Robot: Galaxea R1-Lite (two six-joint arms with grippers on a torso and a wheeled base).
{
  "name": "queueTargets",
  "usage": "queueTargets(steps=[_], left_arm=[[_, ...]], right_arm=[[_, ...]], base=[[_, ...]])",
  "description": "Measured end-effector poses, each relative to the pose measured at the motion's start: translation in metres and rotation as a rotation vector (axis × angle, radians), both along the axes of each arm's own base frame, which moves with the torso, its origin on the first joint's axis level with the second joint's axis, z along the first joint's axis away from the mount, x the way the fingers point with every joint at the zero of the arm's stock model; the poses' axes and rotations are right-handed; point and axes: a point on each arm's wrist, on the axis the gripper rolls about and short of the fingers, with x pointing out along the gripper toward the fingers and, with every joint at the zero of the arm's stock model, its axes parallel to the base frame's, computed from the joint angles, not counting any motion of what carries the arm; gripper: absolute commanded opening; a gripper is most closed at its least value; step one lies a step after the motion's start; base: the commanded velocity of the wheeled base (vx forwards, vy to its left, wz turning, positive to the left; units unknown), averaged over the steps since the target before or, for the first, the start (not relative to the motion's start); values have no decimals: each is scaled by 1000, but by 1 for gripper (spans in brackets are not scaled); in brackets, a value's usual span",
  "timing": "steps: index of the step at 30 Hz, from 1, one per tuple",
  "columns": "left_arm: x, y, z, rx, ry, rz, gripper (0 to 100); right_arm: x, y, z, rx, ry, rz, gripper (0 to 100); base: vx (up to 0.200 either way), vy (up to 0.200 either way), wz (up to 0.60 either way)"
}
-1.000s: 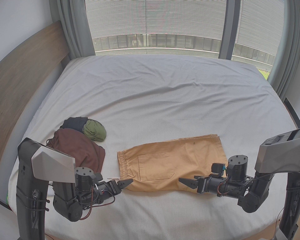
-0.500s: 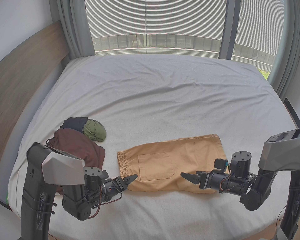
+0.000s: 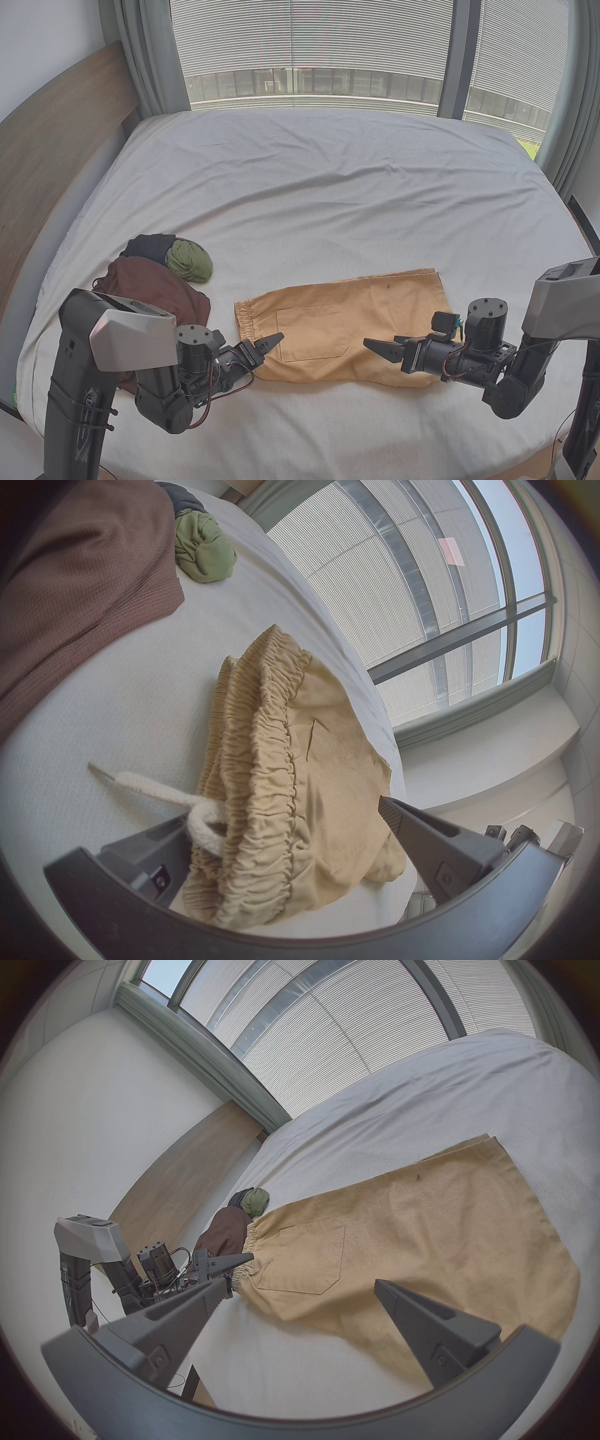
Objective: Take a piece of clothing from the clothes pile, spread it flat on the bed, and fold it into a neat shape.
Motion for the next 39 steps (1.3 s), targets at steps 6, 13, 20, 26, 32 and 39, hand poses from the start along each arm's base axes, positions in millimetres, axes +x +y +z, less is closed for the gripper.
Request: queueTargets(steps=[6,13,20,26,32,39], left_arm=[[1,-1,0,-9,-2,0,100],[2,-2,0,-13,0,-1,100],[5,-2,2,-45,7,14,0],[8,-2,3,-65,3,24,0],[7,-2,3,-51,0,27,0],[6,7,1,37,-36,52,0]], right_arm=[[1,-1,2,3,-8,-2,100],[1,-1,4,6,-14,-3,100],[1,-1,4,6,-15,-3,100],[1,-1,4,7,-15,-3,100],[1,0,4,7,-15,-3,100],[2,-2,4,7,-15,-7,100]], base=[[0,0,0],[0,0,0],[0,0,0],[0,0,0],[0,0,0],[0,0,0]])
